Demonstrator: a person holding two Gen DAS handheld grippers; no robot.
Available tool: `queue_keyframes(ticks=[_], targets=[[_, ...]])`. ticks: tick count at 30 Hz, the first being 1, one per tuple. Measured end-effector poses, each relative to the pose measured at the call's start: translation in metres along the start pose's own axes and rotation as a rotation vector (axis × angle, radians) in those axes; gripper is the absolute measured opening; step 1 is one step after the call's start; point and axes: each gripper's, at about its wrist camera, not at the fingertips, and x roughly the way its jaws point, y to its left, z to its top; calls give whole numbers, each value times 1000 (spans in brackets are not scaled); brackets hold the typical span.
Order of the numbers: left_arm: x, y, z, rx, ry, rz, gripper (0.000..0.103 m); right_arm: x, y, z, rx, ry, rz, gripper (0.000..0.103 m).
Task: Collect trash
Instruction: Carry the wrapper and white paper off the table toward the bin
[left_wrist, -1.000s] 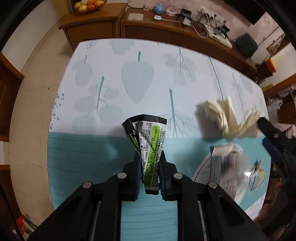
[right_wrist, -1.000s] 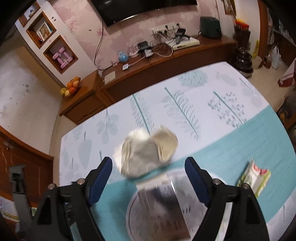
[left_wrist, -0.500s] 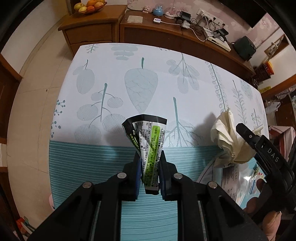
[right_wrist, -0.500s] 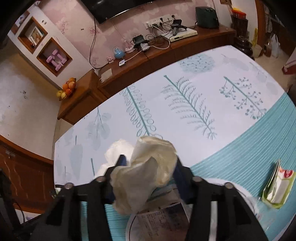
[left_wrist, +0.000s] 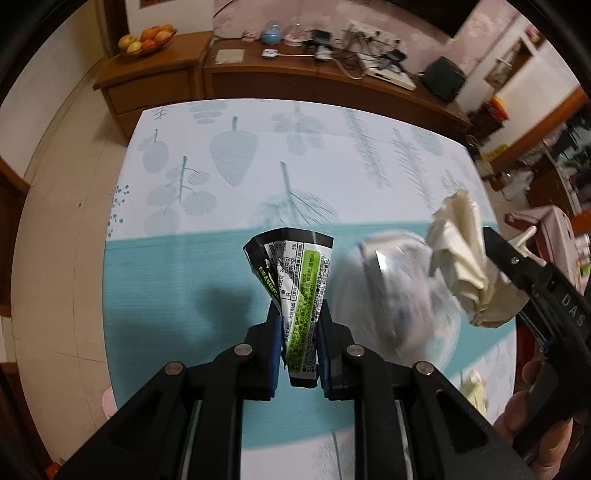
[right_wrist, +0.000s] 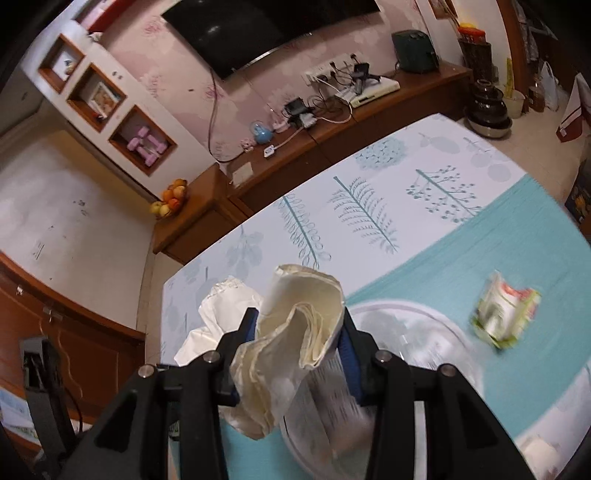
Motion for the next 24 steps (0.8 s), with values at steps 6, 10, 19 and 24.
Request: queue_keyframes(ticks=[6, 10, 19, 24], targets=[[-43, -25, -61, 69, -11, -14, 15, -69, -15, -49, -31, -21, 7, 41], [-70, -40, -120, 116, -4, -8, 15, -114, -37, -89, -40, -13, -6, 41], [-101, -75, -259, 166, 6, 49, 15, -205, -105, -201, -73, 40, -45, 41], [-106, -97, -326, 175, 34, 77, 15, -239, -145, -261, -85, 81, -65, 41]])
